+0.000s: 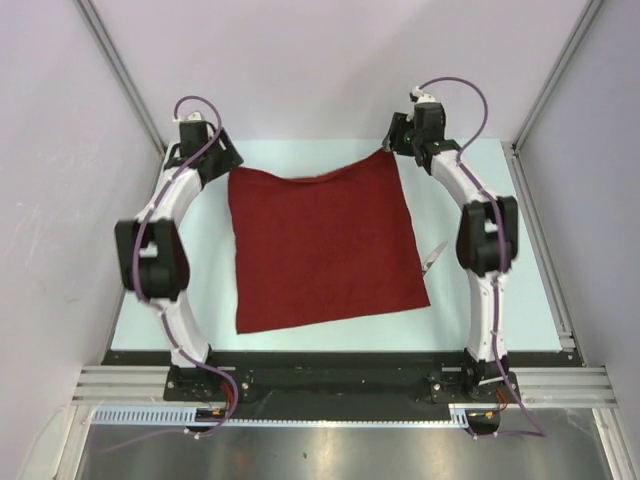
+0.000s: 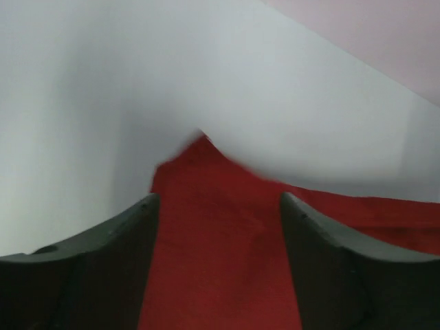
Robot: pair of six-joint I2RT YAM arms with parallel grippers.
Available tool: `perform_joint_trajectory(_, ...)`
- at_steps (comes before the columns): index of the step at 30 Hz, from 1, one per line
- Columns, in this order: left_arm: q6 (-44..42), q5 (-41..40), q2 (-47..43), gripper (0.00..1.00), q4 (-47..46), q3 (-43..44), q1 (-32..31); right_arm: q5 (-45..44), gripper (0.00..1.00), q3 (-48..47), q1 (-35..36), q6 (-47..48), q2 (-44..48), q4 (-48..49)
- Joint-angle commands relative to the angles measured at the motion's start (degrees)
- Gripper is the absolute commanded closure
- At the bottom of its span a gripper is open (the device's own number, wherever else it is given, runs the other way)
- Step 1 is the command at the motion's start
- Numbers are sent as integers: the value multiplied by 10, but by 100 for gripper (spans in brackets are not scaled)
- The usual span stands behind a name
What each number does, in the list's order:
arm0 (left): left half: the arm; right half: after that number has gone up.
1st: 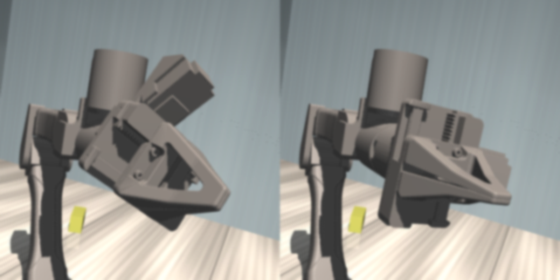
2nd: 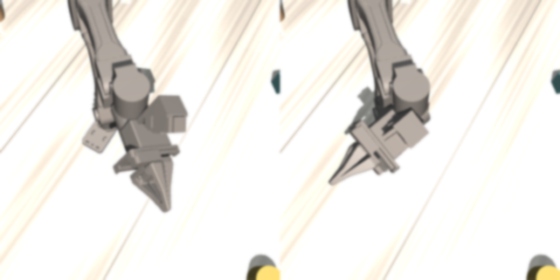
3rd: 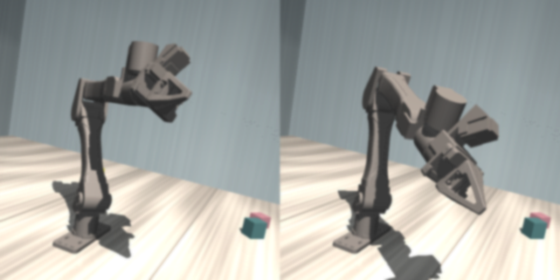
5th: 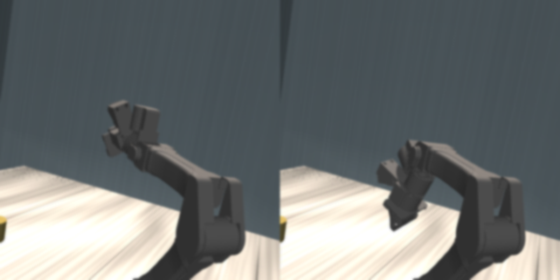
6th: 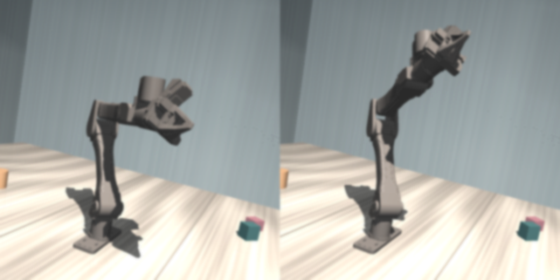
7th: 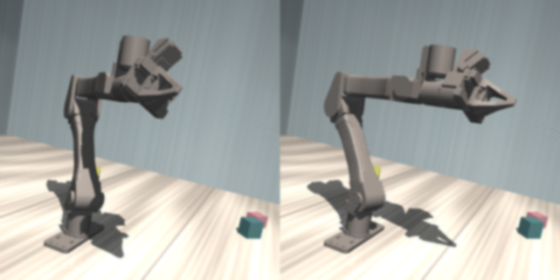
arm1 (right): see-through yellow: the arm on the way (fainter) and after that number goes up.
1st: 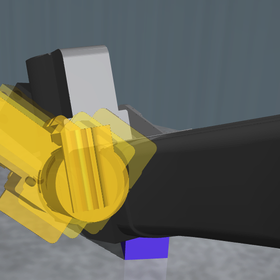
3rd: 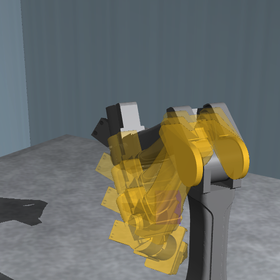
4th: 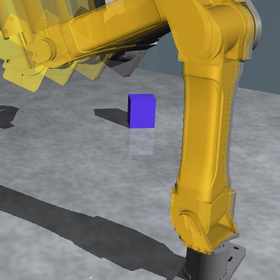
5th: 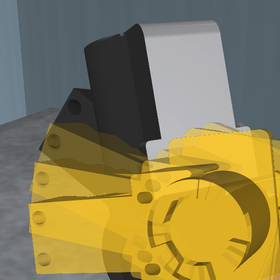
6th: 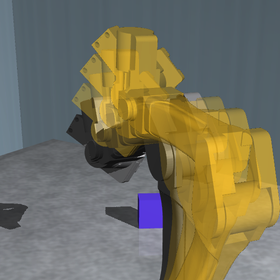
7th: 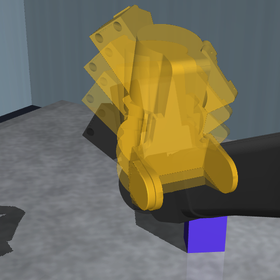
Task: Fold the napkin, place the utensils inside, and roll it up
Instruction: Flatten the napkin out
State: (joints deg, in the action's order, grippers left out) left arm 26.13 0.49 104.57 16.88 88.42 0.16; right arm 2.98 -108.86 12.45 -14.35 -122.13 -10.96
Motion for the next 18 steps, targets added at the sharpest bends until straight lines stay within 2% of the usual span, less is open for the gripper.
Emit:
perform_joint_trajectory(1,38,72,81,21,16,123,15,165,33,-189,-34,-45,-131,-58)
perform_joint_trajectory(2,37,70,71,20,17,120,14,166,27,-195,-34,-46,-133,-60)
perform_joint_trajectory(4,32,55,39,16,-3,88,12,162,7,-148,-32,-42,-89,-23)
perform_joint_trajectory(5,31,45,21,12,-11,43,12,159,1,-78,-31,-40,-63,-5)
perform_joint_trajectory(8,30,29,-45,9,-16,-36,12,156,0,31,-31,-38,20,26)
perform_joint_trajectory(13,43,39,-132,8,-39,-161,3,118,1,146,-10,-28,137,-22)
perform_joint_trajectory(18,56,45,-194,8,-34,-256,-61,42,2,298,22,-50,238,-64)
